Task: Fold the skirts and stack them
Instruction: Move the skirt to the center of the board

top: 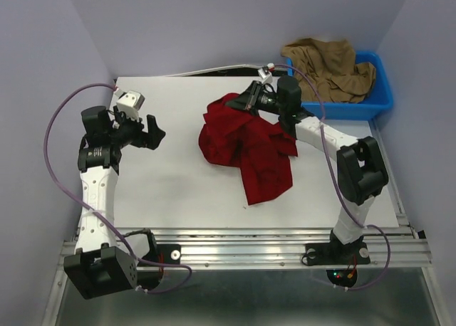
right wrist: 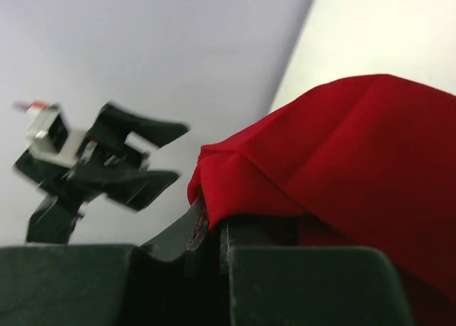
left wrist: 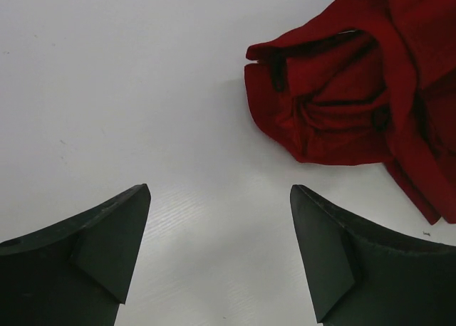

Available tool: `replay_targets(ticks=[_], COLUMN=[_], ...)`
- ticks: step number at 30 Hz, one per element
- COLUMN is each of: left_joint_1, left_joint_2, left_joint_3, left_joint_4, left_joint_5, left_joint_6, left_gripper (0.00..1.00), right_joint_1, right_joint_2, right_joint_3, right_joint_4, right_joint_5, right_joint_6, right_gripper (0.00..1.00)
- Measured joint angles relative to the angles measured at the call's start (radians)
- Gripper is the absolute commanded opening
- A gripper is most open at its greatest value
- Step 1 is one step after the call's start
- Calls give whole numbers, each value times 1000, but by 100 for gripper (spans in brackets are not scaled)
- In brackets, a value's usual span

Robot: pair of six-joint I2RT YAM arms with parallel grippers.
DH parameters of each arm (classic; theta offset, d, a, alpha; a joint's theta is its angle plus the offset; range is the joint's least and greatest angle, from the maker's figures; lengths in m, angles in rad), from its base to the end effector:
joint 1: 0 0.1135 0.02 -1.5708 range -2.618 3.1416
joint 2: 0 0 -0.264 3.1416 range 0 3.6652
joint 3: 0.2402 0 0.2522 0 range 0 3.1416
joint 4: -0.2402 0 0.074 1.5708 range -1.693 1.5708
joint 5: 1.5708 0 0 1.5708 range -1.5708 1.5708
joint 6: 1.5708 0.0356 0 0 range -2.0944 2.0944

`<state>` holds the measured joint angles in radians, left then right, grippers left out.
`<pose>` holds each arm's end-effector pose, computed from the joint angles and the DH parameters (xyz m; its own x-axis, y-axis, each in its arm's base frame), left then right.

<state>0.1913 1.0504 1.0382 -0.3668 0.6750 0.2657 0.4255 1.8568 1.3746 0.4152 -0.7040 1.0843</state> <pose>0.2290 0.0217 0.3619 -0.2398 0.1624 -0.9571 0.5021 0.8645 0.0209 0.3915 0.2027 0.2996 -0.8266 0.3652 -0.4282 -0.3682 0.2244 0.9023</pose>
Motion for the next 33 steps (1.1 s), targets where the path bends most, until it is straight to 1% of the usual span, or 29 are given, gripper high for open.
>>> replay_targets(ticks=[3,5,6,7,8,9,10,11,12,15,16,18,19,23,24,25,26,27,30,32,33], left_joint_1=[0,0,0,0,0,-1,-2,-10,-17,-61,-83,-120,-135,-172,-173,-173,-173,-172,-172,-173,-173], left_joint_2=[10,23,34,54,68,87,100,123,138,203,227,269,289,343,351,364,370,377,410,494,552], left_joint_3=[-2,-2,-2,-2,-3,-8,-14,-25,-34,-52,-58,-64,-65,-65,-65,-65,-65,-65,-58,21,89], left_joint_4=[-2,-6,-11,-19,-23,-23,-23,-22,-20,-18,-7,11,23,74,86,99,106,114,143,137,119], left_joint_5=[3,5,5,4,2,-1,-6,-17,-31,-64,-77,-93,-100,-95,-84,-68,-55,-39,-5,18,34], left_joint_6=[22,38,49,59,66,74,78,82,85,86,85,84,82,93,110,136,157,192,283,325,337], left_gripper=[88,86,85,84,84,84,82,82,81,80,80,80,80,79,79,79,79,79,79,79,79], right_joint_1=[20,-3,-26,-51,-76,-112,-135,-164,-187,-230,-235,-237,-242,-245,-246,-248,-249,-249,-248,-236,-221], right_joint_2=[-26,-56,-68,-75,-77,-75,-71,-64,-51,-21,-14,-7,-7,-8,-12,-15,-22,-31,-57,-89,-105], right_joint_3=[-18,-70,-115,-148,-185,-232,-263,-286,-291,-275,-255,-214,-183,-47,-4,29,71,117,187,192,185], right_joint_4=[88,140,174,183,193,190,186,145,103,-46,-124,-238,-311,-502,-555,-597,-657,-727,-856,-949,-1009], right_joint_5=[-53,-103,-132,-149,-168,-185,-194,-197,-198,-182,-164,-126,-98,-11,13,26,40,56,98,126,146], right_joint_6=[30,48,53,53,48,31,5,-21,-69,-226,-294,-388,-451,-616,-676,-716,-787,-865,-1014,-1102,-1152], right_gripper=[1,1,3,9,21,47,53,59,72,81,90,98,99,99,98,93,92,88,83,82,81])
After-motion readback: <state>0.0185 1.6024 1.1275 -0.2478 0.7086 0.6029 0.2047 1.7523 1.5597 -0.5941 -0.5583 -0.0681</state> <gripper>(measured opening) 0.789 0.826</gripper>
